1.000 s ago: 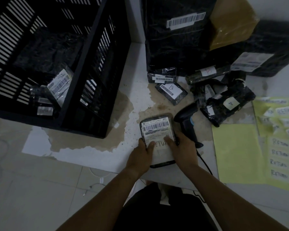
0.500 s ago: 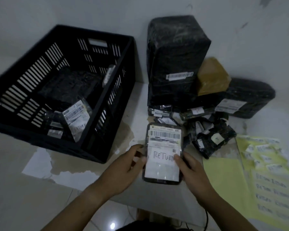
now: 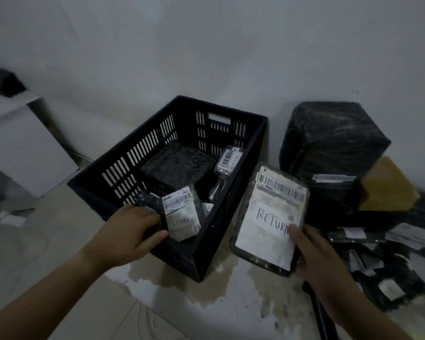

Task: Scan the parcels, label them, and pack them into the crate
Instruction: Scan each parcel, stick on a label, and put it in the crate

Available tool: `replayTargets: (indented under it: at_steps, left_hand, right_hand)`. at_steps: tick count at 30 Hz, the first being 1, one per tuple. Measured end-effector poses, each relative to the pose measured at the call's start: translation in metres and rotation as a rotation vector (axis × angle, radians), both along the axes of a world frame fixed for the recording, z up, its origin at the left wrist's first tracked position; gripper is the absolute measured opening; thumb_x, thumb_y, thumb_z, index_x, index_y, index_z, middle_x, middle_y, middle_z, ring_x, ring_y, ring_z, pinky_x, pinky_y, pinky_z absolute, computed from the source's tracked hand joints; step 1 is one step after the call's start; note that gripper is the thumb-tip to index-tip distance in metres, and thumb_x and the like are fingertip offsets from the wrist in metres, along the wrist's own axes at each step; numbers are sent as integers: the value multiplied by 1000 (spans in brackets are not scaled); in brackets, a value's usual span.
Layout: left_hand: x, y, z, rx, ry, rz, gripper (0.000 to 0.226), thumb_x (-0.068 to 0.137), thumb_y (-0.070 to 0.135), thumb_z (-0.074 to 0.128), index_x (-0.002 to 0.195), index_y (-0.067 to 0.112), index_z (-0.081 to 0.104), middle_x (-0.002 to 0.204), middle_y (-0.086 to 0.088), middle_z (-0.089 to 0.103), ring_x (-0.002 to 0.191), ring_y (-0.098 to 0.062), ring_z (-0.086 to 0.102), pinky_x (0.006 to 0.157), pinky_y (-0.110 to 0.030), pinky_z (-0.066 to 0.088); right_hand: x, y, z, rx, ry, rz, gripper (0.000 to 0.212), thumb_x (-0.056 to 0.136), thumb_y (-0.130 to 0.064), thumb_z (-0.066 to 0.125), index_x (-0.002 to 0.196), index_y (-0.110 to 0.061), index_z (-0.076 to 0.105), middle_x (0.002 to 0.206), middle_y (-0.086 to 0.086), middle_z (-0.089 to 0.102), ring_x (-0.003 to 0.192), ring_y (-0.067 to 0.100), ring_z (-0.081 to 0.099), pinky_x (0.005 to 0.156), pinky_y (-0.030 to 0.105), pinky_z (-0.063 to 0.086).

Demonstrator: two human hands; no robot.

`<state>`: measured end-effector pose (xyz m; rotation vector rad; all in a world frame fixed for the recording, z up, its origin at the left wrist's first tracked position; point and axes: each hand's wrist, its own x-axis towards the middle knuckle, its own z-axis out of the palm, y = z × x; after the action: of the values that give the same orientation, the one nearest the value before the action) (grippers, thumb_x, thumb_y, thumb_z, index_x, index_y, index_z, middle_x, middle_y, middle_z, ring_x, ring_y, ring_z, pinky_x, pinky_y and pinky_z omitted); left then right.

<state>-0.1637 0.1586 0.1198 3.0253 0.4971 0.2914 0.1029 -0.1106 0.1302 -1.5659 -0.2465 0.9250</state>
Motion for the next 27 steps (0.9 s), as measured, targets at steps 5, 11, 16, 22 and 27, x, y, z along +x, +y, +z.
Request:
replayTargets:
  at_steps: [5, 11, 16, 22, 27]
  left_hand:
    - [19, 41, 8, -59, 133, 69, 69, 94, 78, 12, 80, 29, 58, 71, 11, 55, 58, -5, 49, 56, -26, 40]
    - [13, 44, -8, -144, -90, 131, 61, 92, 78, 25, 80, 30, 61, 64, 14, 54, 54, 0, 48, 52, -15, 33]
    - [17, 54, -7, -174, -7, 87, 59, 96, 74, 26, 76, 27, 56, 65, 8, 52, 56, -8, 46, 53, -21, 33]
    - [19, 54, -4, -204, 84, 147, 46, 89, 71, 38, 89, 30, 60, 78, 9, 63, 67, -9, 57, 64, -24, 41]
    - [19, 52, -9, -250, 44, 148, 50, 88, 68, 43, 126, 38, 56, 117, 18, 56, 97, -4, 57, 87, -31, 42]
  right_hand:
    - [16, 69, 41, 87, -147, 125, 26, 101, -22, 49, 121, -32, 61, 111, -5, 73, 95, 19, 72, 75, 40, 58]
    - [48, 153, 68, 92, -382, 169, 35, 96, -21, 54, 130, -25, 54, 115, -3, 70, 99, 18, 70, 85, 42, 58]
    - [85, 234, 70, 24, -658, 250, 47, 98, -21, 57, 142, -19, 41, 126, 1, 63, 100, 16, 65, 74, 28, 53]
    - [110, 309, 42, -251, -1046, 441, 38, 97, -28, 56, 131, -13, 46, 112, -1, 54, 98, 16, 51, 82, 25, 36]
    - [125, 367, 13, -274, -1227, 539, 35, 95, -25, 56, 126, -13, 47, 117, 10, 56, 106, 30, 54, 84, 35, 43]
